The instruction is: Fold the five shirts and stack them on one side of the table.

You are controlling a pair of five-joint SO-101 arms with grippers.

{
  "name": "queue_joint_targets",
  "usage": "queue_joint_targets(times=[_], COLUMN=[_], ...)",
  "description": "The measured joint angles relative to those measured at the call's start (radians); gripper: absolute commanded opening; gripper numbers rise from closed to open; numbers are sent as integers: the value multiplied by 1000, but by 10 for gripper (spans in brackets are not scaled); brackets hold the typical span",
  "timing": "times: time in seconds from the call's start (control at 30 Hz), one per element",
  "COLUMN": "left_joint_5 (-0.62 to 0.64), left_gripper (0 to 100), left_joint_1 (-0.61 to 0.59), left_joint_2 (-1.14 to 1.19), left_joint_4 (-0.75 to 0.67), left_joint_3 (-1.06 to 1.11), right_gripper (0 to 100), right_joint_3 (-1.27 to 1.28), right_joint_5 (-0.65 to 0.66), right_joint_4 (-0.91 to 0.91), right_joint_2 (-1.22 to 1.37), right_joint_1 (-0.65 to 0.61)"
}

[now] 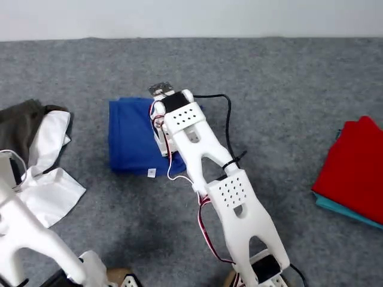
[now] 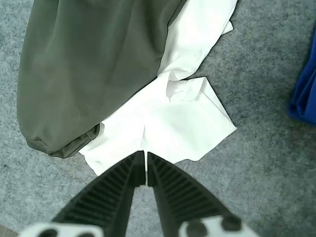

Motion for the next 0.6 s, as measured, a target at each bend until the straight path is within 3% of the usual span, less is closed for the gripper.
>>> queue_joint_targets(times=[0.17,0.4,0.6], left_joint_5=[0,0,0], left_gripper=[15,15,15], left_joint_1=[0,0,0], left_joint_2=[0,0,0], left_joint_4=[0,0,0], left_joint_3=[0,0,0], right_gripper=[10,10,10], right_joint_3=[75,491,729], right_joint_5=[98,296,562], right_joint_4=[0,0,0], right_joint_2=[-58,-334,-565], right_joint_1=[25,114,264])
